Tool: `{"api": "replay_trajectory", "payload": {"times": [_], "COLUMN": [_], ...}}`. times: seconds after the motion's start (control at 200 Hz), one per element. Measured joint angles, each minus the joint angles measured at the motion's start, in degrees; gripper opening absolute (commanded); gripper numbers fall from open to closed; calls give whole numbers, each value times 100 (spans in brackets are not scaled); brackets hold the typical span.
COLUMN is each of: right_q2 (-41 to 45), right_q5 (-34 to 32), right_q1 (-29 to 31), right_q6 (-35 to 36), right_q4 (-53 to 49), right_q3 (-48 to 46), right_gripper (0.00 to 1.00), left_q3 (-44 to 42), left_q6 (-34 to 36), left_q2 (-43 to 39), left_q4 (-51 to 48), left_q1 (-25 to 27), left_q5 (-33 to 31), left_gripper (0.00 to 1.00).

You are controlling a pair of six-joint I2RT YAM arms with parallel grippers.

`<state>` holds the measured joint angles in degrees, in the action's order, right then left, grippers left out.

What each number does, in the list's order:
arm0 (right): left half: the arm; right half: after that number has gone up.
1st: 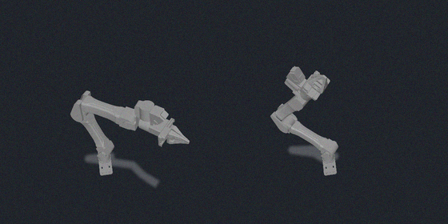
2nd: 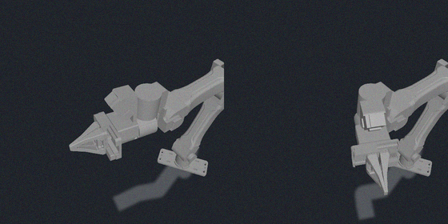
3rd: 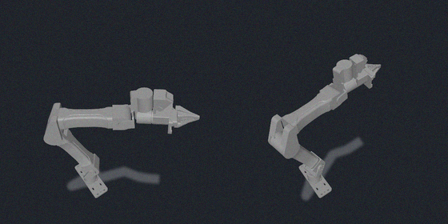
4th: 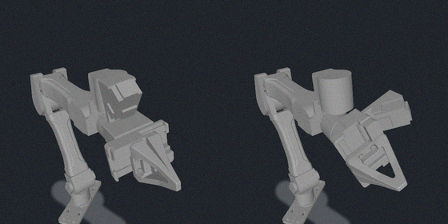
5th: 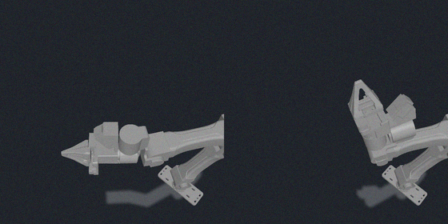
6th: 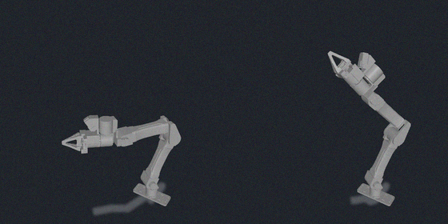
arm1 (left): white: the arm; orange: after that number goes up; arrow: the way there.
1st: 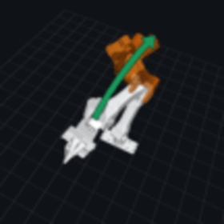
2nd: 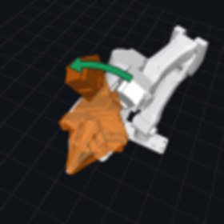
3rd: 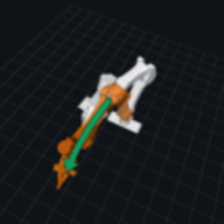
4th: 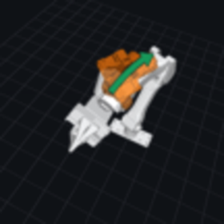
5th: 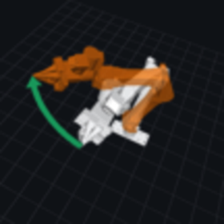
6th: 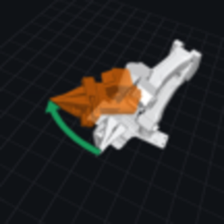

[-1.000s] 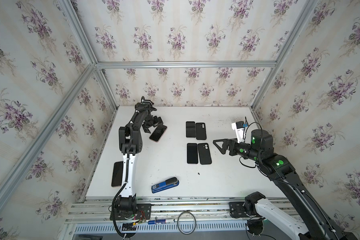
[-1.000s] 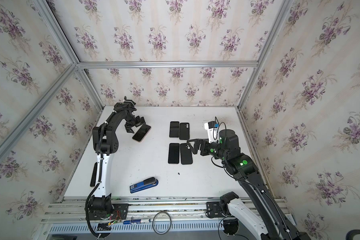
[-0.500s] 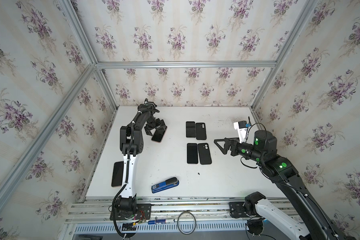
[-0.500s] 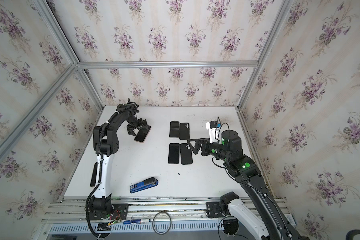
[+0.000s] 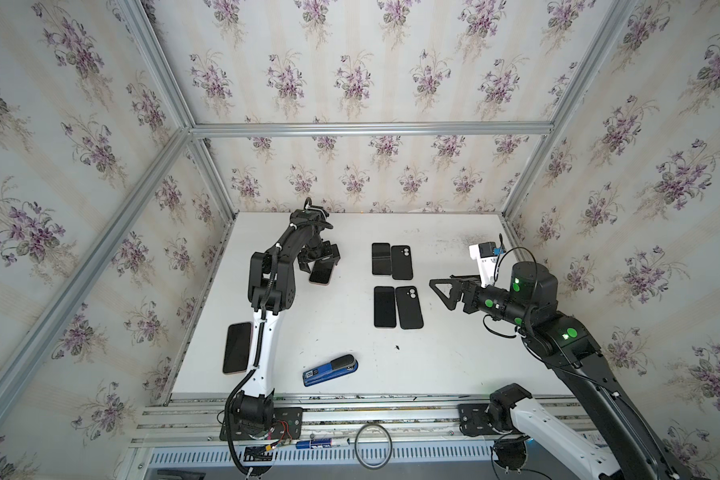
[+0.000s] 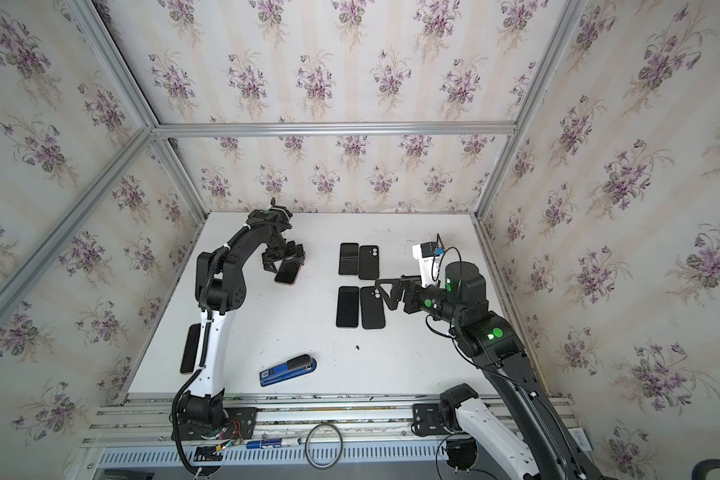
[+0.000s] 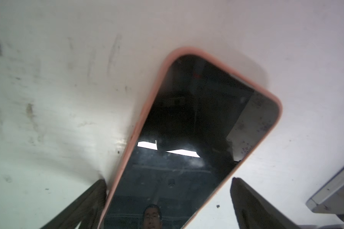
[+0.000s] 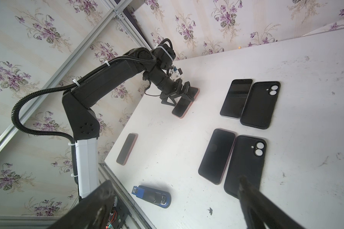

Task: Take the phone out of the phone case
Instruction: 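Lift the pink-framed phone upright off the table with the left gripper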

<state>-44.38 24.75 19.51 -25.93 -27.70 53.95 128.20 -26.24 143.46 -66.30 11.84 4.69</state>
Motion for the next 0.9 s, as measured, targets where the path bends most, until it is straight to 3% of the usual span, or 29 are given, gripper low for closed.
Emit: {"api": "replay_trajectory", "payload": {"times": [0.21, 0.365, 0.63, 0.899], "right_q2": [-15, 42, 70, 81], "right_q5": [4, 4, 4, 4], "right_q1": [0, 0, 0, 0], "right_q6": [44, 46, 46, 44], "right_q4": [2, 2, 9, 87], "right_q3": [0, -4, -15, -120], "right_gripper": [100, 100, 100, 100], "left_q3": [282, 549, 535, 181], "left_q6": [66, 66, 170, 175], "left_q2": [219, 363, 356, 122], "left_q4": [-251, -463, -459, -332], "left_q1": [210, 249, 293, 330], "left_q5": [-564, -590, -603, -671], "left_gripper": [100, 98, 82, 82]}}
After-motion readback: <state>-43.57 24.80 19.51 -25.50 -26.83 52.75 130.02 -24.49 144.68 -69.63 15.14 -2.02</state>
